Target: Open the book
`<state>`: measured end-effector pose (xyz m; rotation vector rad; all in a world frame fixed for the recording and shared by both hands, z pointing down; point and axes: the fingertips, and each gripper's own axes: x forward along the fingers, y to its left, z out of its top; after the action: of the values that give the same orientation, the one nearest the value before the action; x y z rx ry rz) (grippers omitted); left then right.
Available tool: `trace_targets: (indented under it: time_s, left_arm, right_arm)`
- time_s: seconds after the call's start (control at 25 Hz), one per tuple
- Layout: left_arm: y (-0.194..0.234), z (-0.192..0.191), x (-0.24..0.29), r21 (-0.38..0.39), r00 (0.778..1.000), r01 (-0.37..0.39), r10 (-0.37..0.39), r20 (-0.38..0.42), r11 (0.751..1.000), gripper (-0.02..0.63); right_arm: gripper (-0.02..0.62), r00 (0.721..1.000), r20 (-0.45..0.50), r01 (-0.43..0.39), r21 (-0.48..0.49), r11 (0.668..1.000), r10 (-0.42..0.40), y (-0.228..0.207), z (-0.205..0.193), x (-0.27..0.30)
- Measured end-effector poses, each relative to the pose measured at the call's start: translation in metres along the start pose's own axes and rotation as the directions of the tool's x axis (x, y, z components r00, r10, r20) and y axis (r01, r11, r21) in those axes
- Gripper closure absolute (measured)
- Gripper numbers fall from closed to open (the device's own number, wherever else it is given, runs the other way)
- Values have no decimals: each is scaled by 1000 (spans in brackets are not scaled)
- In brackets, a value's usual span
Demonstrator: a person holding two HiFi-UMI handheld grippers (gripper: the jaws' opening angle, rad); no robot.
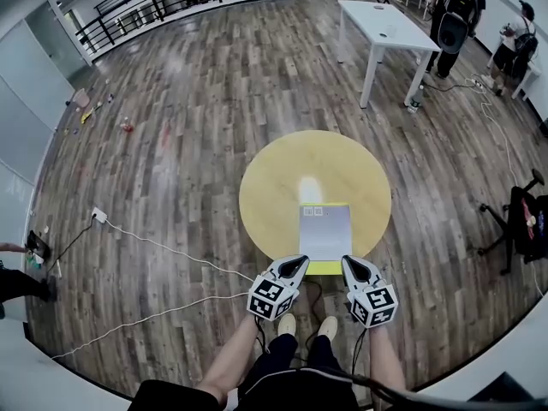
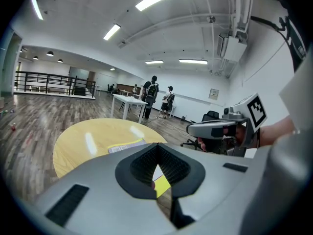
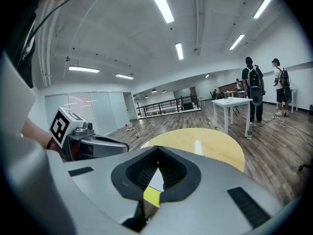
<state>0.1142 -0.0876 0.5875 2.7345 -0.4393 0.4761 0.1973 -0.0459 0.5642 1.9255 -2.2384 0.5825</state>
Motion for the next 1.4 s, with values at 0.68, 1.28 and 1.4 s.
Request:
trace_targets:
  time_s: [0.68, 1.28, 1.4]
  left_arm:
    - [1, -82, 12, -67, 994, -10, 2, -109, 998, 607]
    - [1, -88, 9, -89, 994, -18, 8, -112, 996, 607]
    - [0, -91, 10, -92, 993, -16, 6, -116, 996, 607]
  right_arm:
    - [592, 992, -124, 0, 75, 997, 10, -9, -89, 1]
    - [592, 987, -153, 74, 131, 989, -54, -29, -111, -2]
    - [556, 982, -178, 82, 117, 990, -61, -32, -118, -1]
